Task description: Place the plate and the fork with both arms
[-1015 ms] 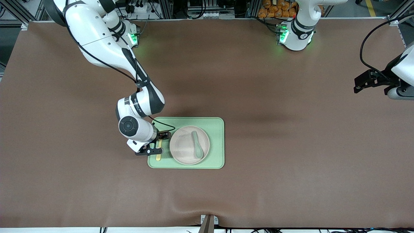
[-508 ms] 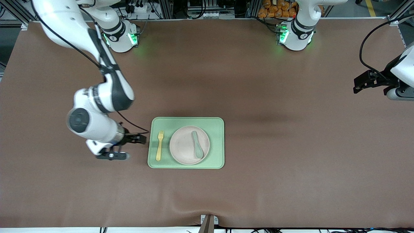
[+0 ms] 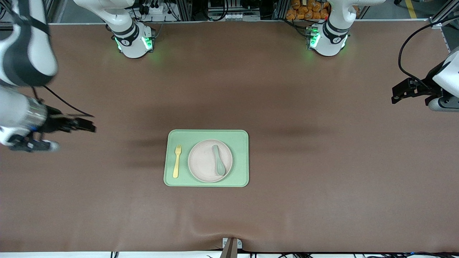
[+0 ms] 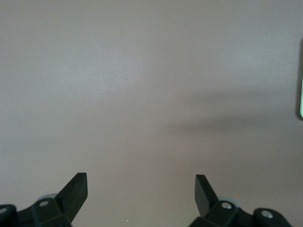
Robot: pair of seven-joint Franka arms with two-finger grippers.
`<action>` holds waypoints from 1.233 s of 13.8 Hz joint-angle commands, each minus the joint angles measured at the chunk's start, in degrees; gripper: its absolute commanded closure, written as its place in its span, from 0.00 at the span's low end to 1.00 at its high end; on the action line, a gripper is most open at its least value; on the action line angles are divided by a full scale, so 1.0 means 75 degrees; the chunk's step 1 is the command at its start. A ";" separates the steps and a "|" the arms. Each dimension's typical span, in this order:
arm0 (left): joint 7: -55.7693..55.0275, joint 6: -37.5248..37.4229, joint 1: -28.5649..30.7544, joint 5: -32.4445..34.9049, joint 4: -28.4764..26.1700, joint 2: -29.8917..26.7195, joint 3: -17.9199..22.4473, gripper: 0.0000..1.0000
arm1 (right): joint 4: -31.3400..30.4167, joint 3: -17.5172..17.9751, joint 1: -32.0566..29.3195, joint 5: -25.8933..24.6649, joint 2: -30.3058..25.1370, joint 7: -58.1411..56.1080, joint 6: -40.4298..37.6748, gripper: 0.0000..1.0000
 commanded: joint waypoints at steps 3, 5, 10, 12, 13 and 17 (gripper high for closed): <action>-0.0143 0.0012 -0.0034 -0.0096 0.0046 -0.0015 -0.0005 0.00 | -0.0129 -0.0513 0.0234 -0.0358 -0.1100 0.0057 -0.1401 0.00; -0.0143 0.0012 -0.0034 -0.0096 0.0070 -0.0015 -0.0005 0.00 | -0.0012 -0.0525 0.0549 -0.0768 -0.1465 0.0186 -0.1555 0.00; -0.0120 0.0012 -0.0034 -0.0120 0.0163 -0.0074 -0.0005 0.00 | 0.0468 -0.0549 0.0528 -0.0864 -0.1536 0.0457 -0.1989 0.00; -0.0073 0.0012 -0.0034 -0.0073 0.0199 -0.0062 -0.0005 0.00 | 0.0737 -0.0525 0.0527 -0.0864 -0.1525 0.0445 -0.2001 0.00; -0.0143 0.0012 -0.0034 -0.0073 0.0210 -0.0074 -0.0005 0.00 | 0.0762 -0.0502 0.0539 -0.0864 -0.1536 0.0445 -0.2001 0.00; -0.0096 0.0012 -0.0034 -0.0108 0.0304 -0.0027 -0.0005 0.00 | 0.0785 -0.0502 0.0539 -0.0852 -0.1524 0.0445 -0.1978 0.00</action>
